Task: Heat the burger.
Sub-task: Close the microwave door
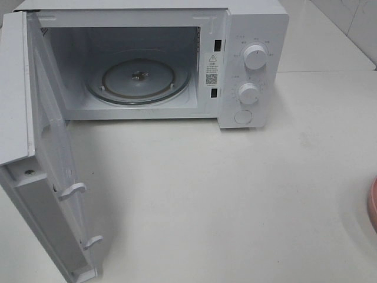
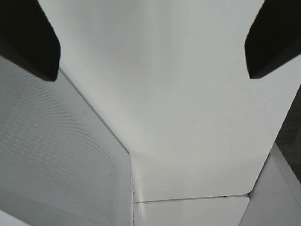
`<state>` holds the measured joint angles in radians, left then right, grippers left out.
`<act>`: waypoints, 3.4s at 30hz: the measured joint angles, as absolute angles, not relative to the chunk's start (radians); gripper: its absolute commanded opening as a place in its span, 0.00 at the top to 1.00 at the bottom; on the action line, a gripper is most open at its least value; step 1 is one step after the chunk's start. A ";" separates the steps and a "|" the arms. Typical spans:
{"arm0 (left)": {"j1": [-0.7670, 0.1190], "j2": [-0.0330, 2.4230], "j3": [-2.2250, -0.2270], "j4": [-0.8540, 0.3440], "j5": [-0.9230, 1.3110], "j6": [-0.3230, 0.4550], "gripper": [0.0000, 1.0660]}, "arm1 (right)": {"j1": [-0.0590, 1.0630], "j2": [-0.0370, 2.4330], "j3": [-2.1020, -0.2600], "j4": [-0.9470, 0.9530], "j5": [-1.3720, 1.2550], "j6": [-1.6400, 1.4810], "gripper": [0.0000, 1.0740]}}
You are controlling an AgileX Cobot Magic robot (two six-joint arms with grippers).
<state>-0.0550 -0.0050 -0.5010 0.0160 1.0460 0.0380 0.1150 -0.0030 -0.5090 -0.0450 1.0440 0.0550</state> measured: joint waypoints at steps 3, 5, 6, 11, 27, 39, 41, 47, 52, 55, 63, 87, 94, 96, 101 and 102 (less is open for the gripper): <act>-0.055 -0.005 -0.501 0.016 1.046 0.038 0.06 | 0.115 -0.003 -0.509 -0.045 1.044 0.055 0.29; -0.055 -0.005 -0.501 0.016 1.046 0.038 0.06 | 0.115 -0.003 -0.509 -0.045 1.044 0.055 0.29; -0.055 -0.005 -0.501 0.016 1.046 0.038 0.06 | 0.115 -0.003 -0.509 -0.045 1.044 0.055 0.29; -0.055 -0.005 -0.501 0.016 1.046 0.038 0.06 | 0.115 -0.003 -0.509 -0.045 1.044 0.055 0.29; -0.055 -0.005 -0.501 0.016 1.046 0.038 0.06 | 0.115 -0.003 -0.509 -0.045 1.044 0.055 0.29; -0.055 -0.005 -0.501 0.016 1.046 0.038 0.06 | 0.115 -0.003 -0.509 -0.045 1.044 0.055 0.29; -0.055 -0.005 -0.501 0.016 1.046 0.038 0.06 | 0.115 -0.003 -0.509 -0.045 1.044 0.055 0.29; -0.055 -0.005 -0.501 0.016 1.046 0.038 0.07 | 0.115 -0.003 -0.509 -0.046 1.044 0.055 0.29; -0.055 -0.005 -0.502 0.041 1.041 0.038 0.14 | 0.115 -0.003 -0.509 -0.046 1.044 0.055 0.29; -0.055 0.019 -0.518 0.054 1.019 0.038 0.25 | 0.115 -0.003 -0.509 -0.046 1.044 0.055 0.29; -0.055 0.157 -0.527 0.072 0.925 0.038 0.91 | 0.115 -0.003 -0.509 -0.046 1.044 0.055 0.29; -0.055 0.647 -0.257 0.000 -0.018 0.038 1.00 | 0.115 -0.003 -0.509 -0.046 1.044 0.055 0.29; -0.057 0.849 -0.203 0.036 -0.303 0.000 1.00 | 0.115 -0.003 -0.509 -0.046 1.044 0.055 0.30; -0.071 0.902 -0.203 0.069 -0.366 -0.031 1.00 | 0.115 -0.003 -0.509 -0.046 1.044 0.055 0.30; -0.102 1.019 -0.203 0.185 -0.480 -0.090 1.00 | 0.115 -0.003 -0.509 -0.046 1.044 0.055 0.30; -0.110 1.070 -0.203 0.241 -0.505 -0.111 1.00 | 0.115 -0.003 -0.509 -0.046 1.044 0.055 0.30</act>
